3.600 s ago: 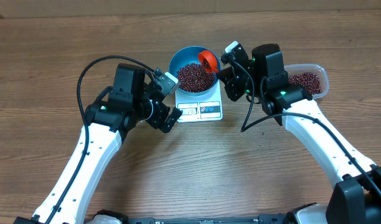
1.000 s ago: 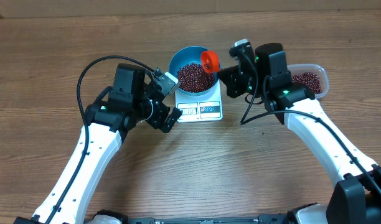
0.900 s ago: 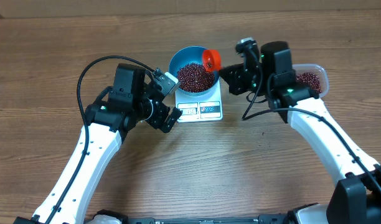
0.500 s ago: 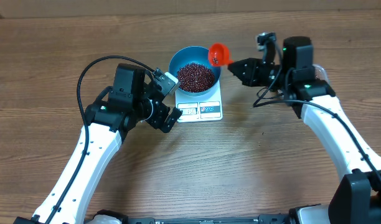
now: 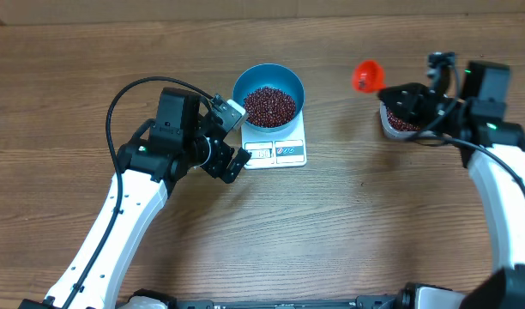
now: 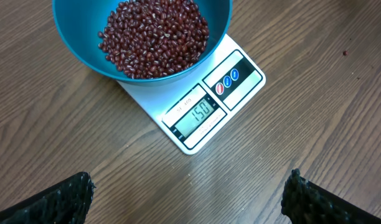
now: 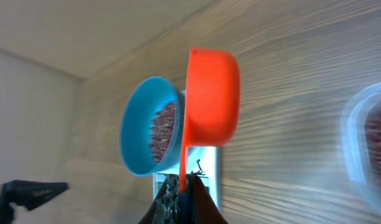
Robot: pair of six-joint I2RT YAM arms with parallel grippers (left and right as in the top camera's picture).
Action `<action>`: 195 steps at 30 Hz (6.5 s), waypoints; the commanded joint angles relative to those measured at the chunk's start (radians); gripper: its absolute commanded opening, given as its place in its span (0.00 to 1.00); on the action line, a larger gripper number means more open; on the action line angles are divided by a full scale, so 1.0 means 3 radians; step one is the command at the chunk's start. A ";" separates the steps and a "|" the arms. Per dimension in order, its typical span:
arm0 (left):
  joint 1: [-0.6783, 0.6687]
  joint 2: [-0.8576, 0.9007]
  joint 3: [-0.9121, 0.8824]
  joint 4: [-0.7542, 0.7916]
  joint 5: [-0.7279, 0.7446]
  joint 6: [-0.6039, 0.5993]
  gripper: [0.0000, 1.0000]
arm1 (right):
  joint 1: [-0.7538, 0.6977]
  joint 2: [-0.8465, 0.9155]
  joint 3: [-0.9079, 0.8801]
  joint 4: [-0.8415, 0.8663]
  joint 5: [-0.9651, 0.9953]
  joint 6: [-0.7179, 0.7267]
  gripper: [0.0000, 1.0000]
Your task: Scoop item into bowl and weigh 150g on scale
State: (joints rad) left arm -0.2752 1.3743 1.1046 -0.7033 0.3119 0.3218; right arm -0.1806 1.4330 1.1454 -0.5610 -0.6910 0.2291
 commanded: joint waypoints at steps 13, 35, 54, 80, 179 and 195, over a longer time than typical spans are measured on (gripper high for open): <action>-0.0023 -0.0050 -0.0005 0.0003 0.0060 0.0064 1.00 | -0.0275 -0.0509 0.0092 -0.0534 0.1747 -0.2124 0.04; -0.0023 -0.0050 -0.0005 0.0003 0.0058 0.0064 1.00 | -0.0275 -0.0502 0.0089 -0.0504 0.2131 -0.3019 0.04; -0.0023 -0.0050 -0.0005 0.0003 0.0060 0.0064 1.00 | -0.0275 0.0270 0.0017 -0.0431 0.1522 0.1195 0.04; -0.0023 -0.0050 -0.0005 0.0003 0.0060 0.0064 1.00 | -0.0275 0.0468 0.0013 -0.0585 0.1553 0.1128 0.86; -0.0024 0.0019 -0.0005 0.0112 0.0350 -0.0649 1.00 | -0.0275 0.0460 0.0229 -0.0680 0.1601 -0.1478 1.00; -0.0951 0.0655 -0.0005 0.0284 -0.1155 -0.2312 0.99 | -0.0275 0.0460 0.0229 -0.0680 0.1601 -0.1478 1.00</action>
State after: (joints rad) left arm -0.5175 1.5295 1.1046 -0.6315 0.1169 -0.2119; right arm -0.2619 1.5772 1.1866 -0.7712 -0.2173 -0.2100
